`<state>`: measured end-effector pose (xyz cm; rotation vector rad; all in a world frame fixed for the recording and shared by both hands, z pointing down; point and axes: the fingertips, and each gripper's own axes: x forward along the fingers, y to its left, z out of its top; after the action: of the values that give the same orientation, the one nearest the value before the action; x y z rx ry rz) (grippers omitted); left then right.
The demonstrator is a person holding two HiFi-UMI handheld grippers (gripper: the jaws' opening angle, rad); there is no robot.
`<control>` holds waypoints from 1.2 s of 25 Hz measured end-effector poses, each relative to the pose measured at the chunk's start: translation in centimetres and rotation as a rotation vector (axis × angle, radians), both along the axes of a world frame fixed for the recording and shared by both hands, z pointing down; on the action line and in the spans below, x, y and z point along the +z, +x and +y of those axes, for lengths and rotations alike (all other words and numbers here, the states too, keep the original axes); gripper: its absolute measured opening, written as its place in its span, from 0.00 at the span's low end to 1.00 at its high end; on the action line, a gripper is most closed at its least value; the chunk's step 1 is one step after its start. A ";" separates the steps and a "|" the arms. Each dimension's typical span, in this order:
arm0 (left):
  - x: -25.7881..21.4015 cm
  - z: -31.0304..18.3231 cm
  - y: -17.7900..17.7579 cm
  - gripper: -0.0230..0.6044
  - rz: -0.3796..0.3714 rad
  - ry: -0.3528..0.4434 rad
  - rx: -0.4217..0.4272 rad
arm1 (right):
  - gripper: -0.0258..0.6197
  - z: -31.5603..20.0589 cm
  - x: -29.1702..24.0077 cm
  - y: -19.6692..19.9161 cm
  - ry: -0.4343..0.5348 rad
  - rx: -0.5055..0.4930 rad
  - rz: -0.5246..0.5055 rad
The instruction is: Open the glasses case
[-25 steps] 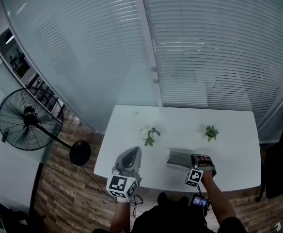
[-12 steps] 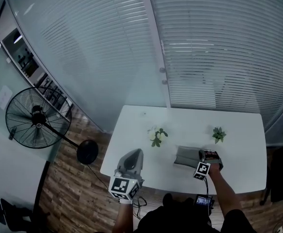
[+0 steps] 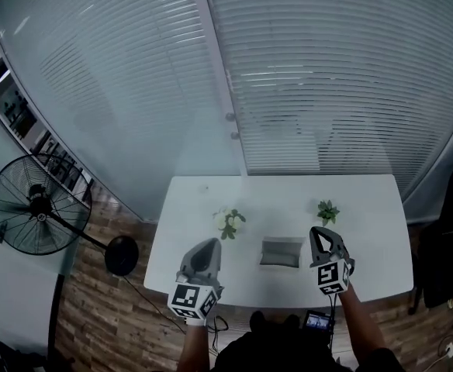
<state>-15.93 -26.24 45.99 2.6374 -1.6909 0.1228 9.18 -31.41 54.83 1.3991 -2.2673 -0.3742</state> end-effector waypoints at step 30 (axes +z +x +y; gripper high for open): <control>-0.3 -1.7 0.8 0.04 -0.020 0.018 0.025 | 0.06 4.4 -8.0 8.8 0.024 0.205 -0.674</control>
<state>-15.11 -27.98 45.70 2.6797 -1.6730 0.1361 17.98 -27.01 46.84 1.9708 -2.5773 0.1726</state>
